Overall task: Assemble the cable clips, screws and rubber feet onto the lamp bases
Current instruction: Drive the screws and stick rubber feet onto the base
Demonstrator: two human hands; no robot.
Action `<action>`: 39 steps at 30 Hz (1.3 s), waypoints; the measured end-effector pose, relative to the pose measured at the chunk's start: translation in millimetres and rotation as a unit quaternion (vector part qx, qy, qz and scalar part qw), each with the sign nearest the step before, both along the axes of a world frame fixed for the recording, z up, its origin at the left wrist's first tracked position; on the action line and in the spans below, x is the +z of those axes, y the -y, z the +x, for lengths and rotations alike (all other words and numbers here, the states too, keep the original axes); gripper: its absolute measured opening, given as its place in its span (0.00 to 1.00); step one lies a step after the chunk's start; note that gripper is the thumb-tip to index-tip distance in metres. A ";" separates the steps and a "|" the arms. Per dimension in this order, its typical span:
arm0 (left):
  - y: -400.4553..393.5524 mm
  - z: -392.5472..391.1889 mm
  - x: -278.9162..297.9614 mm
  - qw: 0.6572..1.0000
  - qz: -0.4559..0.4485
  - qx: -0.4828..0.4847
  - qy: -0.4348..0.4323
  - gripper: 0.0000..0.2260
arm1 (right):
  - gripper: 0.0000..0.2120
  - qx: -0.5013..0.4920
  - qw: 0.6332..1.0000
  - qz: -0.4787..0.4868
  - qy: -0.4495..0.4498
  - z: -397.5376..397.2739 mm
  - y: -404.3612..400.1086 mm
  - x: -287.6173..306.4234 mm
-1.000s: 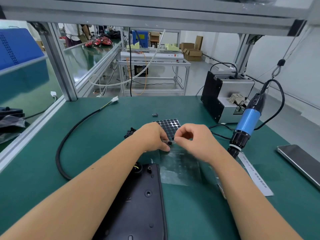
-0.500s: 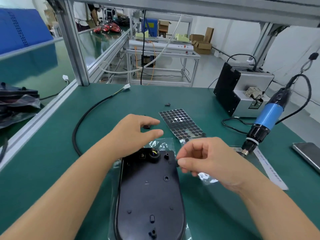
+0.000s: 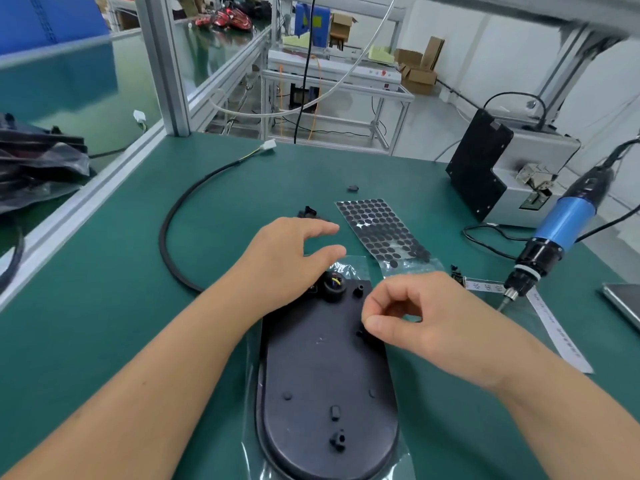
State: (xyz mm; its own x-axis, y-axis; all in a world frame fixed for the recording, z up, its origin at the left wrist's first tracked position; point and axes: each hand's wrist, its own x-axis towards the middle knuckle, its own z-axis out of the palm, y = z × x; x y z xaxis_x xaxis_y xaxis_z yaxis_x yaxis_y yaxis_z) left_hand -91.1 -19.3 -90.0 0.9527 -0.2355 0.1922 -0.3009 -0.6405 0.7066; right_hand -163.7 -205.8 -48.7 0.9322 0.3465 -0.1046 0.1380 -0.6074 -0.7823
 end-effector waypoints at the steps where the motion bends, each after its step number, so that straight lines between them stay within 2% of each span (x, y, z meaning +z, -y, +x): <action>1: 0.2 -0.2 0.3 1.000 0.003 0.000 0.002 0.18 | 0.09 -0.003 1.000 0.014 -0.018 0.4 0.1 0.7; 5: 1.4 -0.8 1.8 1.000 0.009 0.000 0.002 0.17 | 0.09 -0.011 0.996 0.060 -0.060 0.2 1.0 0.7; 14: 1.7 -2.8 4.1 1.000 0.012 -0.007 0.002 0.17 | 0.08 -0.076 0.987 0.124 -0.074 -4.2 4.3 -5.3; 18: 1.8 -3.0 4.0 1.000 0.013 -0.006 0.002 0.17 | 0.10 -0.076 0.989 0.112 -0.050 -5.9 2.8 -3.7; 32: 1.5 -2.7 2.0 1.000 0.011 -0.006 -0.001 0.17 | 0.09 -0.041 0.997 0.056 0.031 -10.3 1.9 -0.7; 39: 1.4 -2.1 1.5 1.000 0.014 -0.007 0.003 0.17 | 0.07 -0.092 0.995 0.036 -0.019 -4.2 -4.1 -12.6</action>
State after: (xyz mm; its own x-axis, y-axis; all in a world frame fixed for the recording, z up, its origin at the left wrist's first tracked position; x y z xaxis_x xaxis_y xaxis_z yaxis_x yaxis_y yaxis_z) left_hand -93.2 -20.7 -88.5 0.9482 -0.2537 0.1909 -0.3137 -0.6552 0.6872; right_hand -167.9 -201.6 -61.3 0.9765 0.1779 -0.1218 -0.0007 -0.5623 -0.8270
